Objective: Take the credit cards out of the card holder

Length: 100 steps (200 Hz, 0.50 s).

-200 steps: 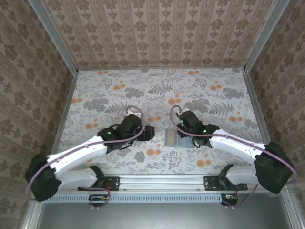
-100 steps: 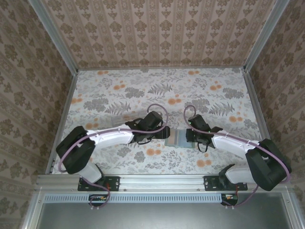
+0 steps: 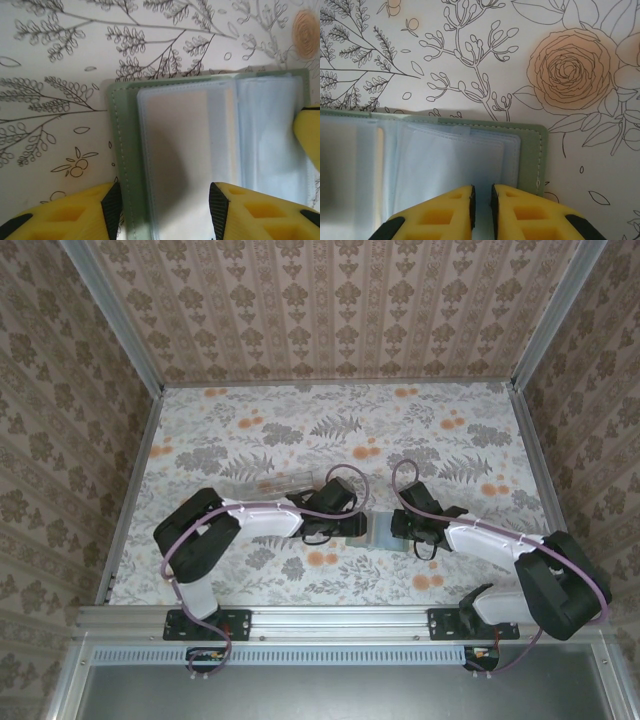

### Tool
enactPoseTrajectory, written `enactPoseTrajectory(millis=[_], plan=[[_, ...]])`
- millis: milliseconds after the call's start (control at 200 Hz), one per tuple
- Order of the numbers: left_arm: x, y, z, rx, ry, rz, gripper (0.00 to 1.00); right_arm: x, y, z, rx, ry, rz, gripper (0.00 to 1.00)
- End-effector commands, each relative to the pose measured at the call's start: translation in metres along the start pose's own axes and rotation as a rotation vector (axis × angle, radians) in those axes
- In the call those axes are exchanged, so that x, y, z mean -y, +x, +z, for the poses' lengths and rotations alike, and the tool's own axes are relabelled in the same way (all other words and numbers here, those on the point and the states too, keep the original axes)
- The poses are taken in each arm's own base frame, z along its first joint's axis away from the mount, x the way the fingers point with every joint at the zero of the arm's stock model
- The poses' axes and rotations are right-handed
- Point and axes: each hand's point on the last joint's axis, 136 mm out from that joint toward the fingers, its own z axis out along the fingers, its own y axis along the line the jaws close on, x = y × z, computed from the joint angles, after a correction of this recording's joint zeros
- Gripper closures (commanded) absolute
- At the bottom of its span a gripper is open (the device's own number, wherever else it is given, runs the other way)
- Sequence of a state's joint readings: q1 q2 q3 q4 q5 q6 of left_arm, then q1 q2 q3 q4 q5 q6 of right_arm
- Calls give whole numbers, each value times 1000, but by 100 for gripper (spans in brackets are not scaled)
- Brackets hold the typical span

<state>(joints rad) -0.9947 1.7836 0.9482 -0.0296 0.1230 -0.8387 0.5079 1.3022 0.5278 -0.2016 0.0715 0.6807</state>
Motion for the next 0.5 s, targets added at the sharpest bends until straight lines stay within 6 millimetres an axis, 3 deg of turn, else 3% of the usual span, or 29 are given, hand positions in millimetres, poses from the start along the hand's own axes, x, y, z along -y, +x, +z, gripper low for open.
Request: enactPoseTrajectory(millis=[0,245,495], plan=[[18,-4,-1,3,55,-2,49,13,12,-7,-35,43,38,79],[23,-5,-6,15,63,10,52,14,8,-26,1,33,65,77],[27,-7,-13,32,39,39,52,22,26,-9,-58,54,89,77]])
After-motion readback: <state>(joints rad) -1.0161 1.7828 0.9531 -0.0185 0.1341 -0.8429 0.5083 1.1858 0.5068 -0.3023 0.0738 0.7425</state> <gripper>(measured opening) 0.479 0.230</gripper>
